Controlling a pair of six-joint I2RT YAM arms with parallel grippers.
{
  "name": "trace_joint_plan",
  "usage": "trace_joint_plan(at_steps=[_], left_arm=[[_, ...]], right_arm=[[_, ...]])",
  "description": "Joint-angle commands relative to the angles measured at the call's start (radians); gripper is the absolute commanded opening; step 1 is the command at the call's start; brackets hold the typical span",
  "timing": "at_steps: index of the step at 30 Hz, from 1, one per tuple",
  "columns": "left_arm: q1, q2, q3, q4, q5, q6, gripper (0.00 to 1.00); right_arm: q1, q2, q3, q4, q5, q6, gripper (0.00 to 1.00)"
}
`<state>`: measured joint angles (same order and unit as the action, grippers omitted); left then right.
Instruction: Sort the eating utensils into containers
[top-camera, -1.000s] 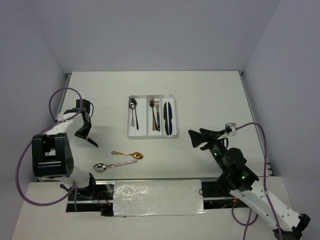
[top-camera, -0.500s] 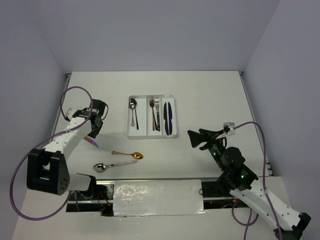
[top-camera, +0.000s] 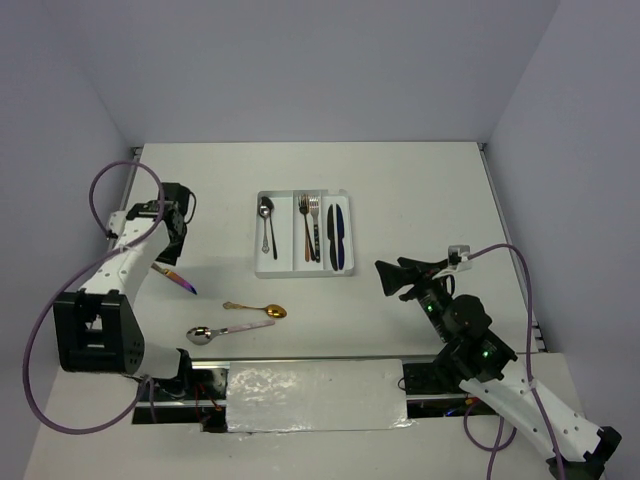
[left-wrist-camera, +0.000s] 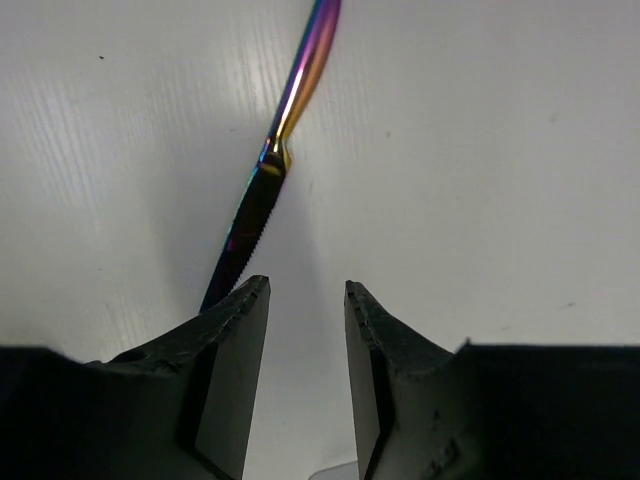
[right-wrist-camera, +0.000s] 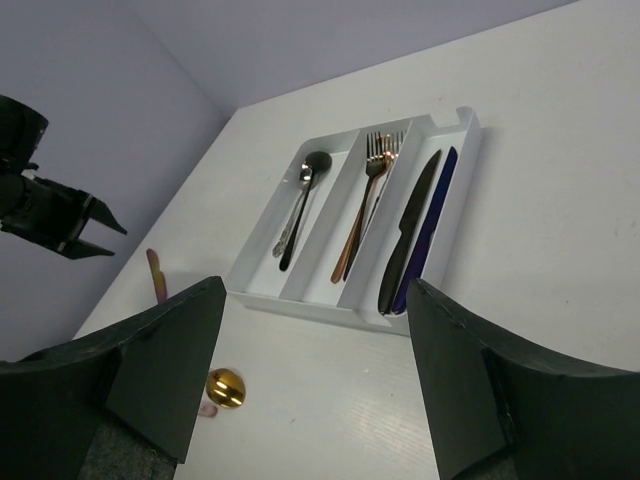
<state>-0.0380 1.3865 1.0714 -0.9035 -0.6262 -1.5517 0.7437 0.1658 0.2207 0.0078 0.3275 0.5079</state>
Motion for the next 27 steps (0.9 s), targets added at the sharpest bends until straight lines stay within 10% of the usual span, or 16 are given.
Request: trace_joint_plan(at_steps=[1, 27], left_arm=[[0.061, 0.032, -0.024, 0.017, 0.028, 0.053, 0.48], [0.188, 0.290, -0.117, 0.068, 0.125, 0.042, 0.34]], right_arm=[[0.002, -0.029, -0.003, 0.043, -0.008, -0.006, 0.81], [0.002, -0.032, -0.018, 0.069, -0.045, -0.006, 0.80]])
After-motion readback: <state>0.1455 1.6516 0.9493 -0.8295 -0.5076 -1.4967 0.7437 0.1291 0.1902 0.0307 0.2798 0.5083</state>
